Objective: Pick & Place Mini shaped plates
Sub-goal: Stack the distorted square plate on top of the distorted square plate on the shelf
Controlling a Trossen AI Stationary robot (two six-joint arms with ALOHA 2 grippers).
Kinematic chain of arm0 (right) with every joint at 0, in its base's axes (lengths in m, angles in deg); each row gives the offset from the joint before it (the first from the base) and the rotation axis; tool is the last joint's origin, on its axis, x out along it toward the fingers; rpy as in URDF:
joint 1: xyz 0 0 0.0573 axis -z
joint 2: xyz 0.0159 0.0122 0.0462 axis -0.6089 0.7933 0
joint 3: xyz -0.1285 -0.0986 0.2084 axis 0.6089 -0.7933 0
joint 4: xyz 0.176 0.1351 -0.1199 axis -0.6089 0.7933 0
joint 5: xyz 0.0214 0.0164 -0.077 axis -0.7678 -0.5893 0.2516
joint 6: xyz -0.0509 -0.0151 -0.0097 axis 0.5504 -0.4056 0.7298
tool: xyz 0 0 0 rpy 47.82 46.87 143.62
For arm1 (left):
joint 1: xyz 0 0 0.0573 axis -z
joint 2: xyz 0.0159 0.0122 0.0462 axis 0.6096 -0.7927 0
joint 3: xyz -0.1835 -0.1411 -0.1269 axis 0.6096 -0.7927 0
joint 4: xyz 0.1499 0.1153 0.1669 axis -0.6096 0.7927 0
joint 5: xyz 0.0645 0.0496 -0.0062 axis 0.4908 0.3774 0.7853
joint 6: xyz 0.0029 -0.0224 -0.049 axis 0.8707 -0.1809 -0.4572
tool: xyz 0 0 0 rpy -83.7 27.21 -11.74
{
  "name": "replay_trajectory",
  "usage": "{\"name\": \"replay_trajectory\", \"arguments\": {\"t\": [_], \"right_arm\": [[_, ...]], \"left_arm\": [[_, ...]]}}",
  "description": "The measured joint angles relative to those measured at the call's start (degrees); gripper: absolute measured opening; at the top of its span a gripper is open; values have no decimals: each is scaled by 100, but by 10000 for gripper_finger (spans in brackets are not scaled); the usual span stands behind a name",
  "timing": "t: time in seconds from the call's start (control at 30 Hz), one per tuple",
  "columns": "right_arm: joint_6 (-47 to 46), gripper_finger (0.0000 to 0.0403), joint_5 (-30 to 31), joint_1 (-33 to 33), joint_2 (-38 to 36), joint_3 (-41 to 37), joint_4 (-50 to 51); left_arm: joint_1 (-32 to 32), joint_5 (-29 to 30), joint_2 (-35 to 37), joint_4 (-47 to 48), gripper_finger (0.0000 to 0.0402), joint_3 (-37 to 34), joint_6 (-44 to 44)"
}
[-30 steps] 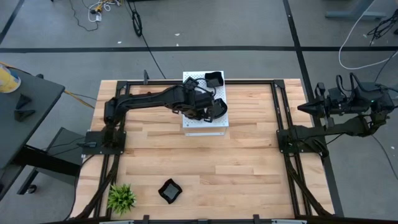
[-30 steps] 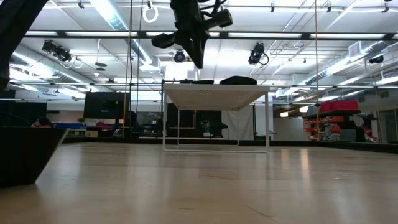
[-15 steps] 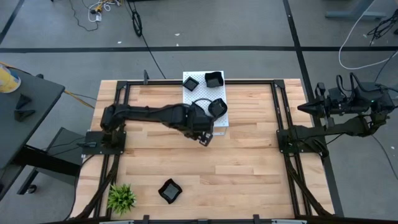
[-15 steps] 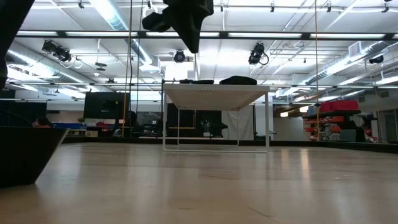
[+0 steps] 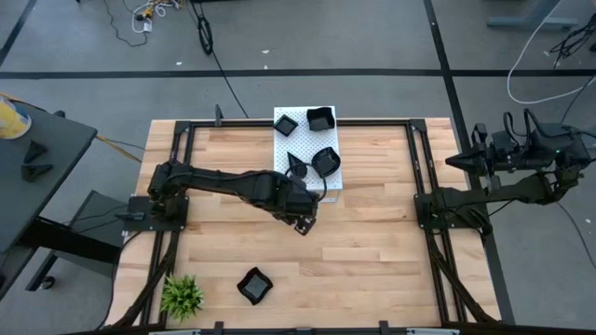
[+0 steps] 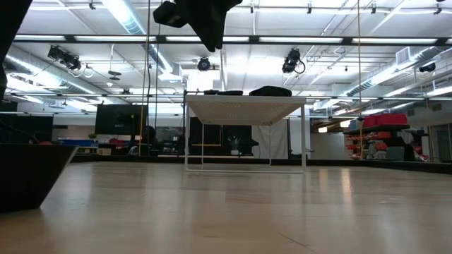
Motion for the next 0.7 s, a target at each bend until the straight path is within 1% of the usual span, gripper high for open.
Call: {"name": "replay_trajectory", "arguments": {"t": [0.17, 0.27, 0.33, 0.5, 0.7], "right_arm": [[-2, 19, 0, 1, 0, 0, -1], [1, 19, -1, 1, 0, 0, -2], [1, 19, -2, 0, 0, 0, -2], [-2, 19, 0, 0, 2, 0, 0], [-2, 19, 0, 2, 0, 0, 0]], "left_arm": [[127, -17, -2, 2, 112, 0, 0], [212, -20, -2, 97, 136, -8, -1], [255, -104, 4, -41, 148, -202, -21], [324, -673, 117, -303, 168, -872, -282], [599, -967, 261, -426, 172, -1385, -245]]}}
